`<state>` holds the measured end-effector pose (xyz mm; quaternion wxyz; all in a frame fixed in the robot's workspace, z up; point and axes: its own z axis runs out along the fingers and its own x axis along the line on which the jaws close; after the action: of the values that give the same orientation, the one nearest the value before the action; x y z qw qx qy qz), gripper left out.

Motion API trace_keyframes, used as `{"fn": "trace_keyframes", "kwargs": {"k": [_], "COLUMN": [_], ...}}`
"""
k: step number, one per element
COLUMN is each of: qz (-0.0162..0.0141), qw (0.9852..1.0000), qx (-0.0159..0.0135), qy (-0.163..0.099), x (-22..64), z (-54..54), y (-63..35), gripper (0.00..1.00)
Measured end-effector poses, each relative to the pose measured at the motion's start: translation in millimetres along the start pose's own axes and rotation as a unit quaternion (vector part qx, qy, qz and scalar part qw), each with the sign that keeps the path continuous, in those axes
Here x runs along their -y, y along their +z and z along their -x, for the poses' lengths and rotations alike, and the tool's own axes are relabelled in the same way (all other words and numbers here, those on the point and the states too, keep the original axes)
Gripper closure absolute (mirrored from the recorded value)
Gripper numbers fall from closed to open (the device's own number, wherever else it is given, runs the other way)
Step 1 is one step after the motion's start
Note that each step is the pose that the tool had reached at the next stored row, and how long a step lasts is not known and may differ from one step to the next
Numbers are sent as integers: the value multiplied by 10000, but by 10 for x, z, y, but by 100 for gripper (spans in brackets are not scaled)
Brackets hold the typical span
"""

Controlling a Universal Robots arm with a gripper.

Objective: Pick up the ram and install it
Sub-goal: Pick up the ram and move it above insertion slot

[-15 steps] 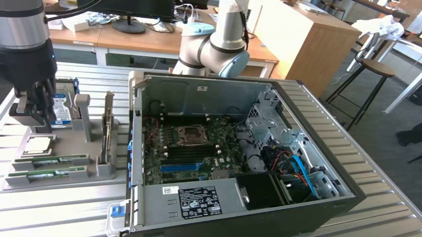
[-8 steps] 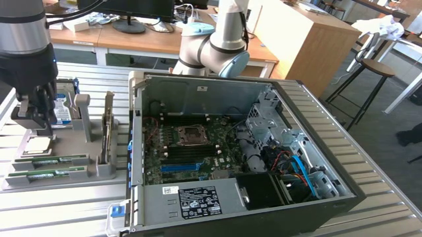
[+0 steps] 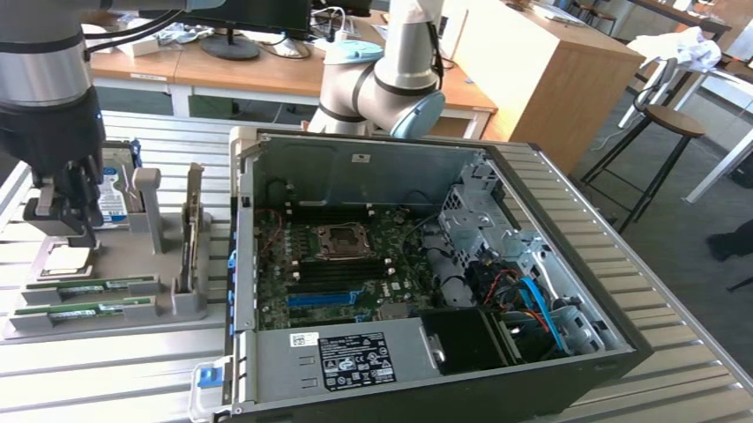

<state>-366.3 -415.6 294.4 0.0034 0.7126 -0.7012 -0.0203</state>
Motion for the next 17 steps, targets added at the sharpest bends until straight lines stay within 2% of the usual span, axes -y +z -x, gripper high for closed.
{"fn": "trace_keyframes", "kwargs": {"k": [17], "qz": [-1], "qw": [10000], "qx": [1], "qy": [0], "x": [6], "z": [-4], "y": [170], "gripper": [63]}}
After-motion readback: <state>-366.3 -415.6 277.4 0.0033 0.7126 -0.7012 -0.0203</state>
